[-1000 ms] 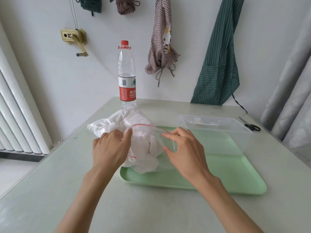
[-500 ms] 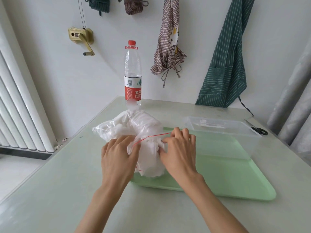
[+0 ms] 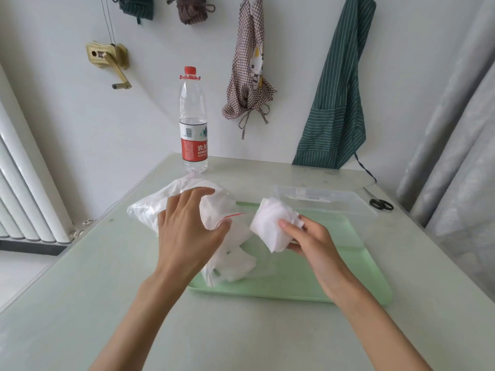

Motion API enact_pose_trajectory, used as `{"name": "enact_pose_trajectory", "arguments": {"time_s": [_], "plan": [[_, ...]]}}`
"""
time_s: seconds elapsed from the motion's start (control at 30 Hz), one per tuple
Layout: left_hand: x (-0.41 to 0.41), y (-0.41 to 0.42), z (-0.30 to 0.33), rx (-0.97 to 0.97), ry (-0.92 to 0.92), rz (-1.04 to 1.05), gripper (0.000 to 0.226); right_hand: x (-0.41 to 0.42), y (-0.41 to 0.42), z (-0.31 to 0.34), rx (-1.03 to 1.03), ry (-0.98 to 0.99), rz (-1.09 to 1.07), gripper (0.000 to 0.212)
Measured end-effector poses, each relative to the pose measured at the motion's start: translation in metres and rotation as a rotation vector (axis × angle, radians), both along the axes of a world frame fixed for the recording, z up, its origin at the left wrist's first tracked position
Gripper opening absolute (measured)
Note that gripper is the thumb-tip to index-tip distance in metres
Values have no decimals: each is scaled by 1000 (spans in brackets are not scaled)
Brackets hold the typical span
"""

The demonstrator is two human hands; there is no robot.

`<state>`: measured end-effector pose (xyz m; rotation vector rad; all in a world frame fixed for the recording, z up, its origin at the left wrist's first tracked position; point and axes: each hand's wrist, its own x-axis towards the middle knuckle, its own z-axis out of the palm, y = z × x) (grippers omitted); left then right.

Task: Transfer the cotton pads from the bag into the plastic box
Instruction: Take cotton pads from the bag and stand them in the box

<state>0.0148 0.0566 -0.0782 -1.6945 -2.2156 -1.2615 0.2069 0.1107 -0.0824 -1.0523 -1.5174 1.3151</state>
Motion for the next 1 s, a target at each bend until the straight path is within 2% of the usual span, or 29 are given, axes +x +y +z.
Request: {"name": "enact_pose_trajectory", "arguments": {"time_s": [0.1,0.2,0.33,0.4,0.57,0.73,0.9,1.0], "plan": [[16,9,28,5,85,-145,55,29,5,18,-119,236,-43,14],[45,38,43,-60,201,-288,38,57,16,32,-122,283,-189,15],[85,86,31,-398,429,-405,38,81,31,41,-103,260,-261,17],[91,99,21,-518,405,-403,37,88,36,44,-123,237,-207,15],[89,93,15,-463,255,-387,27,98,46,53,-263,279,-53,14],[96,57,18,-459,298,-419,23,101,47,55,-366,228,80,10],[96,27,26,-483,375,-462,29,104,40,49,-423,213,170,25],[95,28,32,-443,333,-447,37,103,35,45,-371,156,184,30]]}}
